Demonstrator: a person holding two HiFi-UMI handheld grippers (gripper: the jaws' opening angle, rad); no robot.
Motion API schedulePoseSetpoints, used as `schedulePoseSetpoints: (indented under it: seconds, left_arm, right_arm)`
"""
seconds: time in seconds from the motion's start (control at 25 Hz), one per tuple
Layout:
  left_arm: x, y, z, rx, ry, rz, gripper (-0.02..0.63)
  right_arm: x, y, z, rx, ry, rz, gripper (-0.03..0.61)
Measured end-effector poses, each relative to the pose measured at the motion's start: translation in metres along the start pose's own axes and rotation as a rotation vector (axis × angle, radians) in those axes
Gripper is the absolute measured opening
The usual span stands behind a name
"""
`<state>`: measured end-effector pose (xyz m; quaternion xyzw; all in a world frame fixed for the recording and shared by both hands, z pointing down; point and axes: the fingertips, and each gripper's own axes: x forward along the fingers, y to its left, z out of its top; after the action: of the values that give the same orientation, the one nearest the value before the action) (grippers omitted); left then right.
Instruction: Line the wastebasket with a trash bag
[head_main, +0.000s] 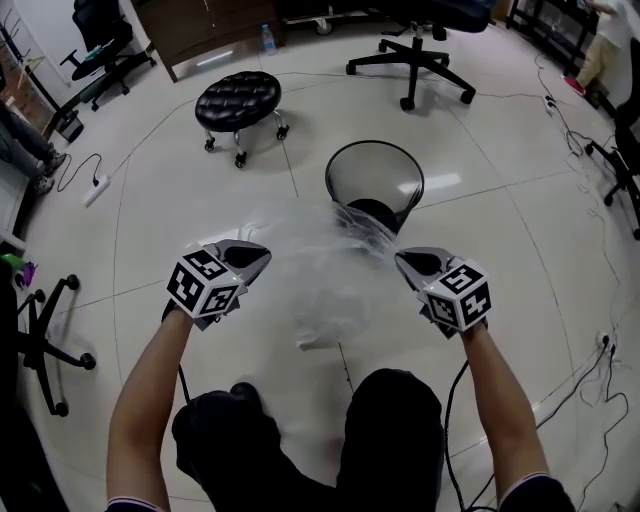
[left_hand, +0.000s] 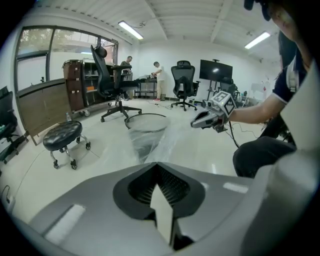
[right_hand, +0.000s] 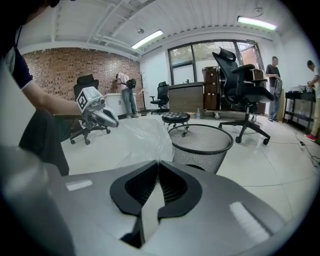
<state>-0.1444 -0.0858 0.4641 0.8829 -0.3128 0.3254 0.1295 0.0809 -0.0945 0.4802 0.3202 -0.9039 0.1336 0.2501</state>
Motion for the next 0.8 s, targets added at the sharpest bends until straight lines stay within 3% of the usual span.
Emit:
schedulePoseSetpoints:
  seconds: [0.32, 0.8]
  left_arm:
    - [0.006, -0.021, 0.025, 0.016, -0.017, -0.019, 0.011]
    - [-0.026, -0.055, 0.071, 0.058, -0.059, 0.004, 0.011]
  right_arm:
    - [-0.037, -0.013, -0.004, 0.011, -0.033, -0.026, 0.005]
    - [-0.090, -0.006, 0.032, -0.057, -0.076, 0.004, 0.003]
